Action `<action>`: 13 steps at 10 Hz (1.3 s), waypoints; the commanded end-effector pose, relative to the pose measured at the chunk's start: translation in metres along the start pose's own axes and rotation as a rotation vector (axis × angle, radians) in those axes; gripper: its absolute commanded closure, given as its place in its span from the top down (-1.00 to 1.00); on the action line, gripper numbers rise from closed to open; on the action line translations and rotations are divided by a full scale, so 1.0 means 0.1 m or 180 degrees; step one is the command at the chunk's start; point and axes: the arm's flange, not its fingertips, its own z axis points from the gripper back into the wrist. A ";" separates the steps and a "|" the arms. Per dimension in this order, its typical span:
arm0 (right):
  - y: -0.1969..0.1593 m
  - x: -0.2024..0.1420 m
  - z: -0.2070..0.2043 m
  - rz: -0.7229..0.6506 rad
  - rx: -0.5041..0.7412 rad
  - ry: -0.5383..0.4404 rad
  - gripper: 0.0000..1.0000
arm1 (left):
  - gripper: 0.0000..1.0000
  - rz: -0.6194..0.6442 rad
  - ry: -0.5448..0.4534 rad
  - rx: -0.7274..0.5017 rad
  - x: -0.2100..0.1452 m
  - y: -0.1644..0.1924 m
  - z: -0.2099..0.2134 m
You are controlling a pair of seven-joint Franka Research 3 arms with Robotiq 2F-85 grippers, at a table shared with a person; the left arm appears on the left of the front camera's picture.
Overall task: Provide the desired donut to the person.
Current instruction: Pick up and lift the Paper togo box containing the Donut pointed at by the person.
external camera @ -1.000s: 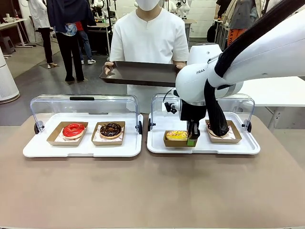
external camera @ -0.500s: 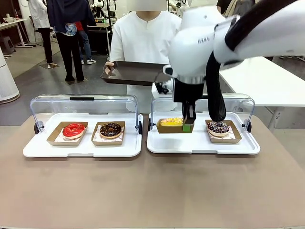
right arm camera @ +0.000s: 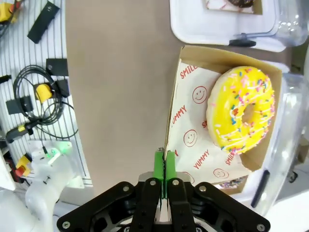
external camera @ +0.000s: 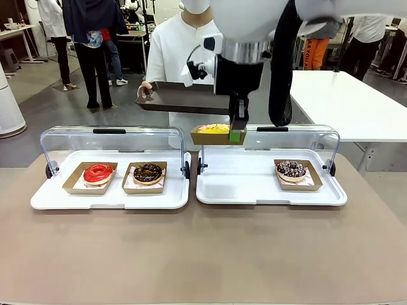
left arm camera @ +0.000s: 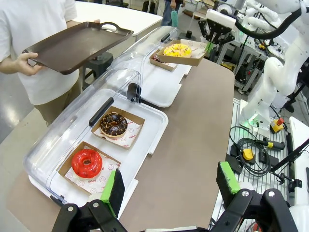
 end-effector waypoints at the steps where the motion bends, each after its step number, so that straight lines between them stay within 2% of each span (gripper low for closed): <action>1: 0.02 0.07 0.08 -0.0071 -0.0118 0.0141 -1.00 | 1.00 -0.0033 -0.0050 -0.0022 0.01 0.00 0.01; 3: -0.01 -0.10 -0.10 -0.0068 -0.0153 0.0184 -1.00 | 1.00 -0.0033 -0.0050 -0.0022 0.01 0.00 0.01; 4: 0.02 0.05 0.10 0.0002 -0.0039 -0.0024 -1.00 | 1.00 -0.0033 -0.0050 -0.0022 0.01 0.00 0.01; 13: 0.02 0.05 0.10 0.0002 -0.0039 -0.0024 -1.00 | 1.00 -0.0033 -0.0050 -0.0022 0.01 0.00 0.01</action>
